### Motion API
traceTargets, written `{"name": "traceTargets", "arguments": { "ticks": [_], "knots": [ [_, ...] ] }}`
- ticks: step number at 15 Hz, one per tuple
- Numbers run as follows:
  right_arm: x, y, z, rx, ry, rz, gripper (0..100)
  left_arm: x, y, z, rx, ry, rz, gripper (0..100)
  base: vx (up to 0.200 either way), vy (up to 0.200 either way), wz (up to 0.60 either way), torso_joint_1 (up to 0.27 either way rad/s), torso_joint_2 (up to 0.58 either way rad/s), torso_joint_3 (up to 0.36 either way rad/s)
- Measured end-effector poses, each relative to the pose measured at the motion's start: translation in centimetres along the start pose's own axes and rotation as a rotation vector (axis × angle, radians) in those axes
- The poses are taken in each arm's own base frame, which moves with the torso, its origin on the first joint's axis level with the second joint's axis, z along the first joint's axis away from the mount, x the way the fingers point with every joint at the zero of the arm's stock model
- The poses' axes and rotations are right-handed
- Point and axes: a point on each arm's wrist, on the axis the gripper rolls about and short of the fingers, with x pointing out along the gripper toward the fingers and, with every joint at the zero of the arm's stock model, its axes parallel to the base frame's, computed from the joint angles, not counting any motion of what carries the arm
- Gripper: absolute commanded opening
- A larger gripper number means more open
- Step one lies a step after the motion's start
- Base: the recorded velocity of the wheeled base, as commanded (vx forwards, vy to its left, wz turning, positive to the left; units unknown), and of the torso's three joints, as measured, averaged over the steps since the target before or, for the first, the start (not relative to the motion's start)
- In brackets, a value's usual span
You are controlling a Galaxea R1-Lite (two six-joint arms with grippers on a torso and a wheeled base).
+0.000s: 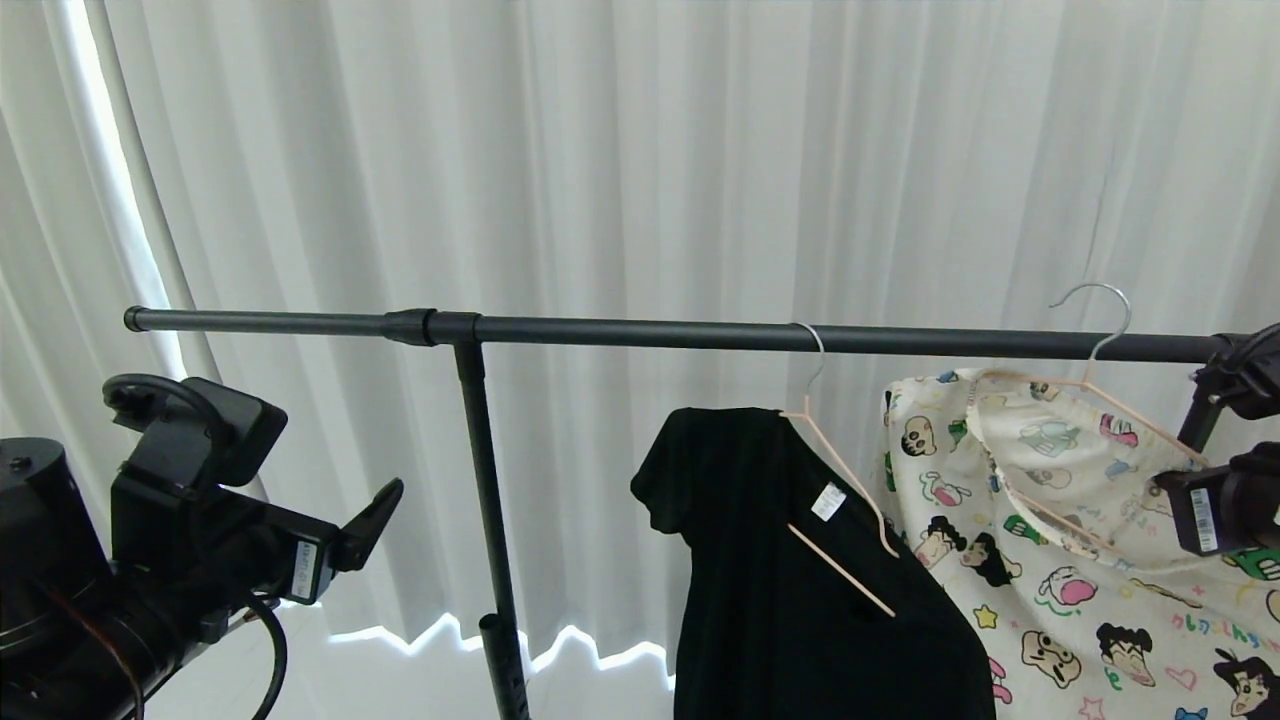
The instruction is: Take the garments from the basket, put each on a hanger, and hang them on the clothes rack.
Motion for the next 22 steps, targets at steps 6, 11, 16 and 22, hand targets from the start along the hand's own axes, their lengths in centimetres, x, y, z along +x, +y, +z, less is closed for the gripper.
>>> {"name": "traceTargets", "arguments": {
  "ticks": [6, 11, 16, 22],
  "knots": [
    [3.2, 0.9, 0.5, -0.026, 0.071, 0.026, 0, 0.1, -0.3, 0.6, 0.003, -0.024, -0.019, 100, 0.000, 0.000, 0.00, 0.000, 0.00, 0.000],
    [4.0, 1.7, 0.0, -0.045, 0.107, 0.040, 0, 0.2, -0.4, 0.6, 0.004, -0.018, -0.023, 100, 0.000, 0.000, 0.00, 0.000, 0.00, 0.000],
    [4.1, 1.8, 0.0, -0.047, 0.111, 0.043, 0, 0.3, -0.6, 0.5, 0.007, -0.016, -0.030, 100, 0.000, 0.000, 0.00, 0.000, 0.00, 0.000],
    [3.6, 1.8, 0.2, -0.041, 0.090, 0.046, 100, 0.3, -0.6, 0.6, 0.006, -0.017, -0.032, 100, 0.000, 0.000, 0.00, 0.000, 0.00, 0.000]
  ]
}}
